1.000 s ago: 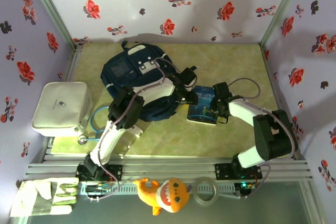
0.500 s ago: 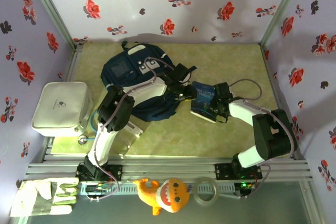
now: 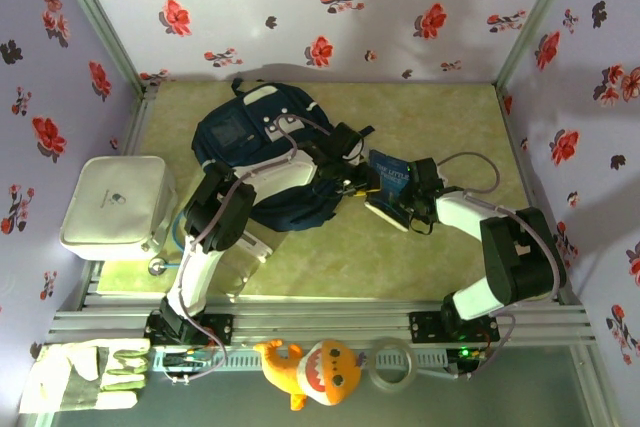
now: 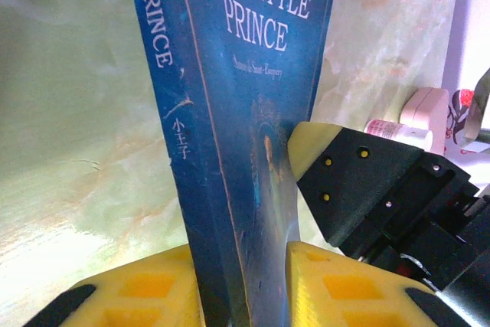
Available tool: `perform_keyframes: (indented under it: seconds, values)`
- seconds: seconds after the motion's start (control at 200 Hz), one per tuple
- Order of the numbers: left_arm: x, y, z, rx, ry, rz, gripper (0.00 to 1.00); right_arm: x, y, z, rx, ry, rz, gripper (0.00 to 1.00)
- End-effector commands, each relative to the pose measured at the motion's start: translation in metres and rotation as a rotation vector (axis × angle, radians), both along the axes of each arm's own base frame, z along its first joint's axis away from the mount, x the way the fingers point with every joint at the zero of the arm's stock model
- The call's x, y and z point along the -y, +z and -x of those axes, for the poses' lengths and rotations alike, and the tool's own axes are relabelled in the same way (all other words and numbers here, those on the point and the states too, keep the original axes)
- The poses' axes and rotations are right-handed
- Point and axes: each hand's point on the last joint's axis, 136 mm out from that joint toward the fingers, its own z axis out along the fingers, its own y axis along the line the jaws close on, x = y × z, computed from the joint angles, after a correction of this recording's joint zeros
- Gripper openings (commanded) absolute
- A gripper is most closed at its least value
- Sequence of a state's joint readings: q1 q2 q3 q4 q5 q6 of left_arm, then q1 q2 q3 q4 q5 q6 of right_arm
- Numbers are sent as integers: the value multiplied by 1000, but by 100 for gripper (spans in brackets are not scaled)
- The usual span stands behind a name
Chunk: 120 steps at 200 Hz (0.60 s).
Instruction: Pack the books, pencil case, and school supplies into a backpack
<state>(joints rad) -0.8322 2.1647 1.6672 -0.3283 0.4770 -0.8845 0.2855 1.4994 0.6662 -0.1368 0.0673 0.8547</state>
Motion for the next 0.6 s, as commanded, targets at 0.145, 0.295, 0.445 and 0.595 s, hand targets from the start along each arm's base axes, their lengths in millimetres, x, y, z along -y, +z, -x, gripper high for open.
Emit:
perform_keyframes:
  seconds: [0.145, 0.295, 0.445, 0.595]
  values:
    - [23, 18, 11, 9, -72, 85, 19, -4, -18, 21, -79, 8, -31, 31]
    - [20, 33, 8, 55, -77, 86, 6, 0, -3, 20, -23, -3, -25, 39]
    - [7, 57, -2, 135, -63, 81, 0, -2, 27, 14, 90, 5, -61, 57]
    - [-17, 88, -18, 226, -23, 98, 0, -16, 68, 7, 243, 51, -158, 71]
